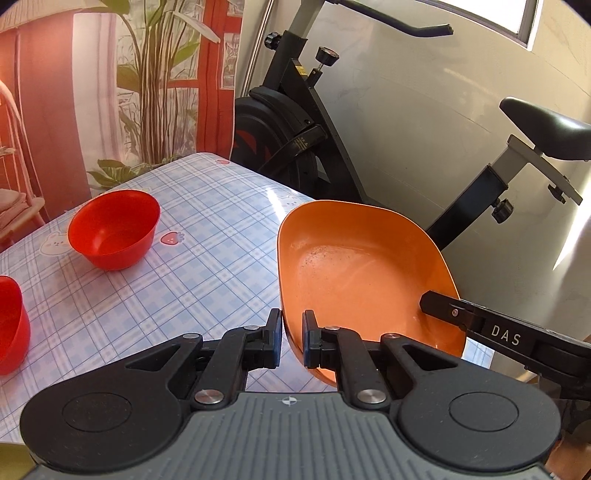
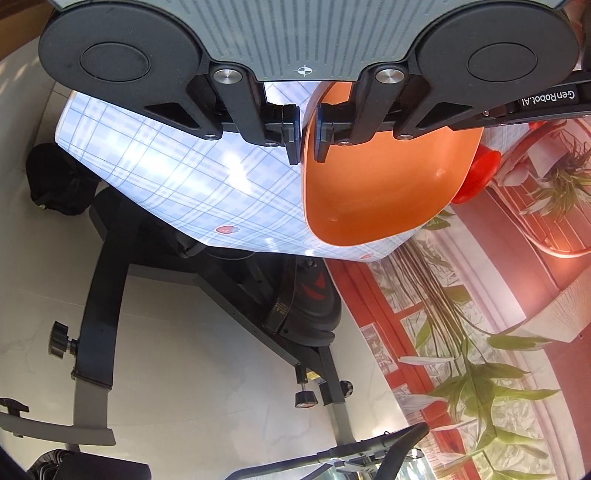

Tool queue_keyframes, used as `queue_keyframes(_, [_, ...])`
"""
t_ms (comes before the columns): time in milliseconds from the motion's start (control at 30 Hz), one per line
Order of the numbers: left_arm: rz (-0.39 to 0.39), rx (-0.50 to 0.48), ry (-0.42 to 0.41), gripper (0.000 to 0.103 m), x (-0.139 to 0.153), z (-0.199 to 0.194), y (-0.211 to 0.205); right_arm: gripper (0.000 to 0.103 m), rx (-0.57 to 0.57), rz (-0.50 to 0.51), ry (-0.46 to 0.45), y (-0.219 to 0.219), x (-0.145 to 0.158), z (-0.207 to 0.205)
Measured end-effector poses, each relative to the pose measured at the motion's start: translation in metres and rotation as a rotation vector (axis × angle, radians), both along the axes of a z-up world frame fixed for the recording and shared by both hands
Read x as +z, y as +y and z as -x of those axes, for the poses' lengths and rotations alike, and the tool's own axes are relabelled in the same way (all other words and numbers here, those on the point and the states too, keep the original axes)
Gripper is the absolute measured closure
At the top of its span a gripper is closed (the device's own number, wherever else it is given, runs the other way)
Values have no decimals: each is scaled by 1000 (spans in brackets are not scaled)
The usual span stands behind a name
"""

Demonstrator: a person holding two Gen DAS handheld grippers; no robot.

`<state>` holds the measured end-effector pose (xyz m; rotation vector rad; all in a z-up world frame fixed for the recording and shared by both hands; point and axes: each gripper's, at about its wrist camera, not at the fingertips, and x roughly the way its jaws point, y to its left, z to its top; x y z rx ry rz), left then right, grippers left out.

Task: Organize plates and bowls

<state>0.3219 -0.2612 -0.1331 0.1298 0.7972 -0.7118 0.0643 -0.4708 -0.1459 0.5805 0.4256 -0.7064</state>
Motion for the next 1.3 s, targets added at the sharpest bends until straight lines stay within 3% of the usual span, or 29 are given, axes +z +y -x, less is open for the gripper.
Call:
queue_keyframes(533, [15, 148, -42, 91, 33, 23, 107, 97, 170, -25, 7, 88, 29, -48])
queue_keyframes(1100, [22, 319, -127, 91, 86, 33, 239, 96, 380, 21, 19, 208, 76, -137])
queue_keyframes(1300, [27, 356, -90, 91, 79, 36, 269, 95, 435, 39, 31, 240, 77, -154])
